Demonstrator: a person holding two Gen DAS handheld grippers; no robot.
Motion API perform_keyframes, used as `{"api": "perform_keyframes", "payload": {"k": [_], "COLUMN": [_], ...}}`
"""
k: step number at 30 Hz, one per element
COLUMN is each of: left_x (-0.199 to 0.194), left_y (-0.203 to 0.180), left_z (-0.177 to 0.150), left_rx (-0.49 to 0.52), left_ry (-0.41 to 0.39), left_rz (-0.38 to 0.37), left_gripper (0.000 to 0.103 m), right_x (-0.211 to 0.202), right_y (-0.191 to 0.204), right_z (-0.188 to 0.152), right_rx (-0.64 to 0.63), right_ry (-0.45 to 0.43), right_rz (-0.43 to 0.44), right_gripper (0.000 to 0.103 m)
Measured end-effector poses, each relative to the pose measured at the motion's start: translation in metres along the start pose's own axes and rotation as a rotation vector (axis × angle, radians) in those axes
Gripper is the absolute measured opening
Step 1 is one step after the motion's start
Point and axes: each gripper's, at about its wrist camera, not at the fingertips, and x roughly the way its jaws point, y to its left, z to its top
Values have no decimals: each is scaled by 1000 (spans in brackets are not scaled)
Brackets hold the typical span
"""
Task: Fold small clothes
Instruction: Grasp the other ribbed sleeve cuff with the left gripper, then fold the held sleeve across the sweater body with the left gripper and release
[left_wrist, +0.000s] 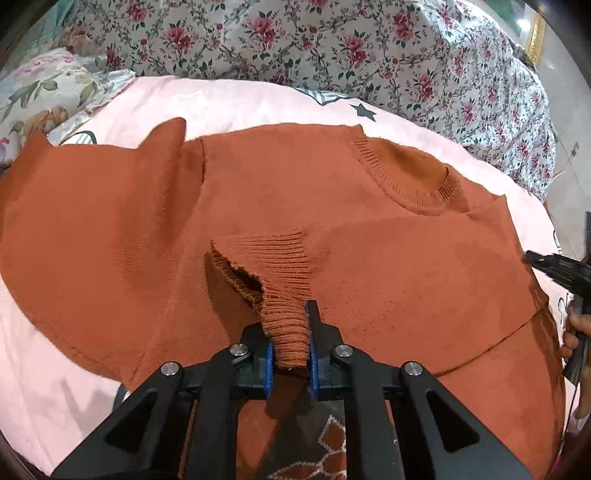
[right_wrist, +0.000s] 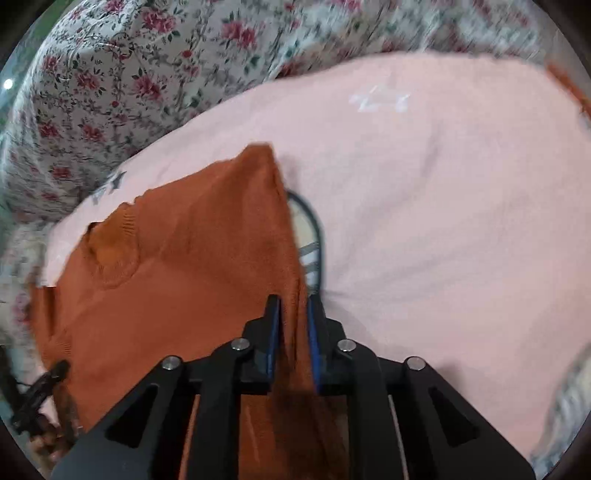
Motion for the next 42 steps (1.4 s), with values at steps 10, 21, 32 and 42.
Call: {"api": "perform_keyframes", "payload": {"k": [10,21,32,42], "left_x": [-44,-81,-43,-93], "left_y": [37,195,324,247], "left_z": [-24,-10,57,68], "left_rx": [-48,-392,-646,-399], "left_ry": [-27,-120,-194,-312], "left_rz": [46,167,143,198], "left_gripper": [21,70,69,9], "right_x": [-7,-50,-63,-64], "right_y": [14,85,129,124], "right_z": [-40,-70,-92,-98], "right_rx": [-9,-105,-205,-206], "right_ry": [67,66,107,104], "right_rz": [70,305,380,380], "right_gripper": [33,41,42,42]}}
